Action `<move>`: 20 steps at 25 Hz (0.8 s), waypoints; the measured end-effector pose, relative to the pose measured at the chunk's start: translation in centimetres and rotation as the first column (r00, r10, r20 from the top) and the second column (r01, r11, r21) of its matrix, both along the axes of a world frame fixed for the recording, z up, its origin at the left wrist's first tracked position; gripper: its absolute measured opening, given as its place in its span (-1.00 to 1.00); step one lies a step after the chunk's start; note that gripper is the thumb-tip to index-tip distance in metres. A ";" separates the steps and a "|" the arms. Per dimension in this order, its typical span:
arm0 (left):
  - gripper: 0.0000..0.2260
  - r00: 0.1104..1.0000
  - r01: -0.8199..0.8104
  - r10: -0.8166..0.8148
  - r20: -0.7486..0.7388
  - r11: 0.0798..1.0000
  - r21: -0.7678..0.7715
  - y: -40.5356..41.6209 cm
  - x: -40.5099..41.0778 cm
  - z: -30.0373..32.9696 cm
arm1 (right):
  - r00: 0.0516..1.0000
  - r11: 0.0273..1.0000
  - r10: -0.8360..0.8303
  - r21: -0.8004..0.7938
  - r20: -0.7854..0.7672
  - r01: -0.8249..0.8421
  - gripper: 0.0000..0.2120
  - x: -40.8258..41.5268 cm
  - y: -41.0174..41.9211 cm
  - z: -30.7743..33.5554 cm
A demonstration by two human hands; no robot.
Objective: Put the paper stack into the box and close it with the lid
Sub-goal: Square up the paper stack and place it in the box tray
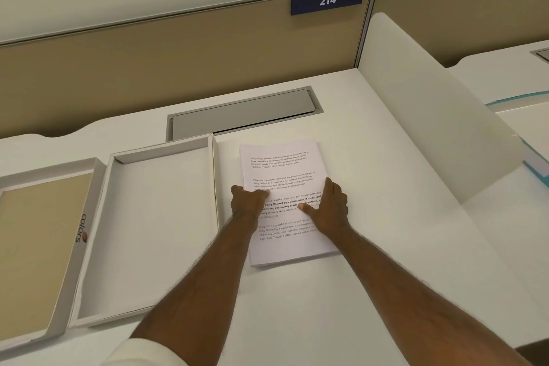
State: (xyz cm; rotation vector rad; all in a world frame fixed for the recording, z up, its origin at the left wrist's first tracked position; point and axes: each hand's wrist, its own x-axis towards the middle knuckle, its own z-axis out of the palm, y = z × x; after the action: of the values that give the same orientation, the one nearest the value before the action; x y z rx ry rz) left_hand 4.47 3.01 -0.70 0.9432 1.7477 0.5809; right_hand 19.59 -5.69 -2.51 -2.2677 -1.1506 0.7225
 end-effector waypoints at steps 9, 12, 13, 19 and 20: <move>-0.73 0.956 -0.100 0.051 0.290 0.983 0.155 -1.6 -1.1 -0.1 | 0.980 0.993 -0.109 0.016 -0.168 0.113 -0.01 1.2 0.4 0.0; -0.76 0.918 -0.092 -0.026 0.397 0.957 0.276 -3.1 -1.6 0.9 | 0.866 0.962 -0.229 0.029 -0.445 0.270 -0.01 3.0 1.2 0.5; -0.77 0.908 -0.085 -0.056 0.415 0.946 0.313 -3.4 -1.7 1.5 | 0.811 0.958 -0.232 0.017 -0.537 0.286 -0.05 3.5 1.5 1.1; -0.88 0.864 -0.044 -0.199 0.463 0.885 0.463 -3.1 -2.0 5.0 | 0.745 0.924 -0.087 0.226 -0.661 0.308 -0.41 3.9 2.5 5.6; -0.87 0.866 -0.045 -0.212 0.452 0.868 0.494 -3.0 -2.0 5.6 | 0.798 0.905 -0.068 0.300 -0.598 0.302 -0.47 3.7 2.4 6.1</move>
State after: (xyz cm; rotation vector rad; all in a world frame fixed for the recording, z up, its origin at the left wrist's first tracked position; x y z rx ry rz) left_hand 2.49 0.04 4.95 1.0913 1.0976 1.1379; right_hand 23.26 -3.33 3.63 -1.6285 -0.6779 0.9258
